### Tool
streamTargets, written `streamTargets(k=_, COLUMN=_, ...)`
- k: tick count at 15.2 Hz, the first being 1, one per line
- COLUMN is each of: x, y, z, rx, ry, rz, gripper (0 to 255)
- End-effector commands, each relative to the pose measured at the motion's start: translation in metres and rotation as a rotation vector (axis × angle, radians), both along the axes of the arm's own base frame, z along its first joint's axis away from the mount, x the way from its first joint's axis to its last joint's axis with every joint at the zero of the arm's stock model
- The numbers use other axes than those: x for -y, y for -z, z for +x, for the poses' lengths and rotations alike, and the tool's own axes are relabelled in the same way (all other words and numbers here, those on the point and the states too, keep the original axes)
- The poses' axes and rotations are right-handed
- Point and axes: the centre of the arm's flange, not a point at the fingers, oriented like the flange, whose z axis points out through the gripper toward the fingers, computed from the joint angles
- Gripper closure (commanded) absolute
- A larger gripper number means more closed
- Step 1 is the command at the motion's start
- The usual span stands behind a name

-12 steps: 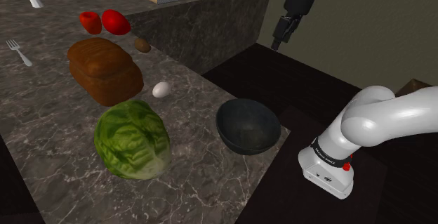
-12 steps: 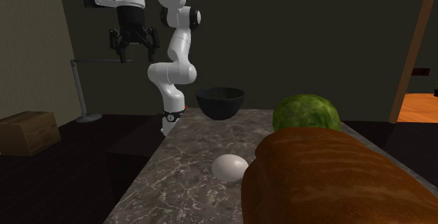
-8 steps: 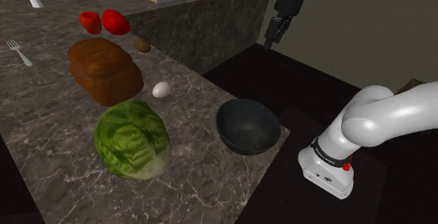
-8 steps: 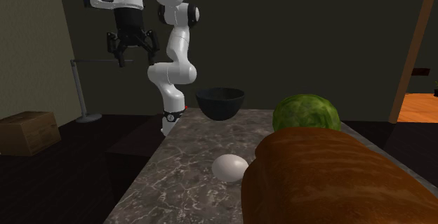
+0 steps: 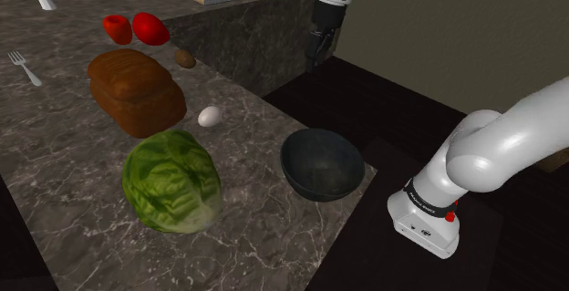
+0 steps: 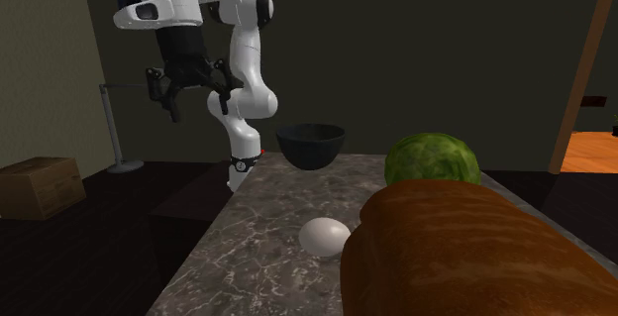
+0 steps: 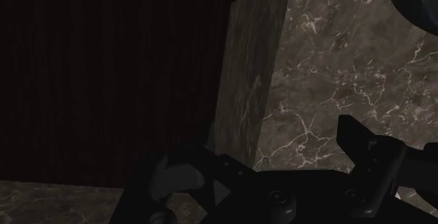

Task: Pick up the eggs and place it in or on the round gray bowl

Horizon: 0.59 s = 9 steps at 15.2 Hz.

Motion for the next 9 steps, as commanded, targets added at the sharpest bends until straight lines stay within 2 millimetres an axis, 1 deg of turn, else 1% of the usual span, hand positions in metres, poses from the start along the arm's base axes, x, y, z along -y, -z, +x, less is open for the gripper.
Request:
streamTargets(k=1, x=-0.014, y=0.011, z=0.021, rx=-0.014, ry=-0.04, rz=0.018, gripper=0)
streamTargets(k=9, x=-0.083, y=0.052, z=0.094, rx=-0.067, ry=-0.198, rz=0.087, gripper=0)
